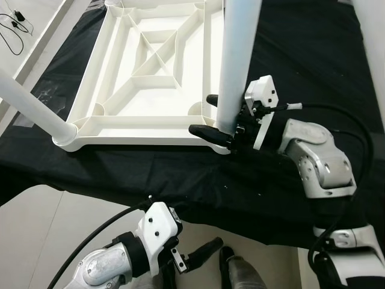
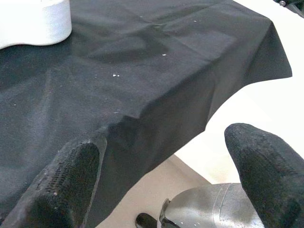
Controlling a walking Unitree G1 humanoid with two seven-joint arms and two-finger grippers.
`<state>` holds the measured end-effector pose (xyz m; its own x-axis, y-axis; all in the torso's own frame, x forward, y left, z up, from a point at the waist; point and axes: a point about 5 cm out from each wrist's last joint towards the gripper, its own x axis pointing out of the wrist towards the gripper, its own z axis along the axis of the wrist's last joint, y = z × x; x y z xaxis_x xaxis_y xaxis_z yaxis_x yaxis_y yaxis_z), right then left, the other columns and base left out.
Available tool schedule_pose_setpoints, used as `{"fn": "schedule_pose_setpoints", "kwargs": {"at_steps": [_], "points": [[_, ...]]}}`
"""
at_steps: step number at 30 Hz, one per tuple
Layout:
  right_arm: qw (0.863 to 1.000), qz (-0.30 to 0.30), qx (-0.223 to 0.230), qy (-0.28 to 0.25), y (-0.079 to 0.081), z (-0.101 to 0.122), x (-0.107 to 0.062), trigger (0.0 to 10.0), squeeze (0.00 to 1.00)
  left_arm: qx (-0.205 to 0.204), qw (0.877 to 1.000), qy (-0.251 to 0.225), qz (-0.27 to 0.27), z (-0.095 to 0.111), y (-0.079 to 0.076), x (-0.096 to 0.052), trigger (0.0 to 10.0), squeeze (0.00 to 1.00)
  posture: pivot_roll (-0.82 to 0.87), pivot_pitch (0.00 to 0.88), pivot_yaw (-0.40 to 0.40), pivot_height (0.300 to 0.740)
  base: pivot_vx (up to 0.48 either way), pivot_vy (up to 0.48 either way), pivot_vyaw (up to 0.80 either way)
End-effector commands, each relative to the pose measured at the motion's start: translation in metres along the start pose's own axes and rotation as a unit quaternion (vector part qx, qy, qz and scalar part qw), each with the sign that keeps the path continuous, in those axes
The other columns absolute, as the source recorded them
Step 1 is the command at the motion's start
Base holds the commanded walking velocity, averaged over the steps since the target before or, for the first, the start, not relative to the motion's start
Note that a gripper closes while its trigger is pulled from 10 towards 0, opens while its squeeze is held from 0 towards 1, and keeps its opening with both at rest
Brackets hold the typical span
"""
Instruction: Building children table
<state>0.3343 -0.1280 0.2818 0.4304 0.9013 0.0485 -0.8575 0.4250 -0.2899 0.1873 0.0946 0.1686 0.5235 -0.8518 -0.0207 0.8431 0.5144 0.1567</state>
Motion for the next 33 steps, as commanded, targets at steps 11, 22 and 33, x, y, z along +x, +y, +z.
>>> {"fn": "schedule_pose_setpoints", "kwargs": {"at_steps": [11, 22, 33], "points": [[0.996, 0.080, 0.026, -0.006, -0.006, -0.011, 0.010, 0.0, 0.00, -0.012, 1.000, -0.006, 0.016, -0.006, -0.002, -0.002, 10.0, 0.00, 0.03, 0.276, 0.033, 0.740, 0.000, 0.000, 0.00], [0.988, -0.113, 0.078, 0.068, 0.023, -0.058, -0.011, 0.0, 0.00, -0.042, 0.993, -0.031, 0.102, -0.017, 0.008, -0.004, 10.0, 0.00, -0.01, 0.234, -0.004, 0.740, 0.000, 0.000, 0.00], [0.924, -0.347, 0.079, 0.142, 0.068, -0.110, -0.003, 0.0, 0.00, -0.031, 0.988, -0.045, 0.145, -0.027, 0.044, 0.007, 10.0, 0.00, -0.03, 0.184, 0.054, 0.740, 0.000, 0.000, 0.00]]}}
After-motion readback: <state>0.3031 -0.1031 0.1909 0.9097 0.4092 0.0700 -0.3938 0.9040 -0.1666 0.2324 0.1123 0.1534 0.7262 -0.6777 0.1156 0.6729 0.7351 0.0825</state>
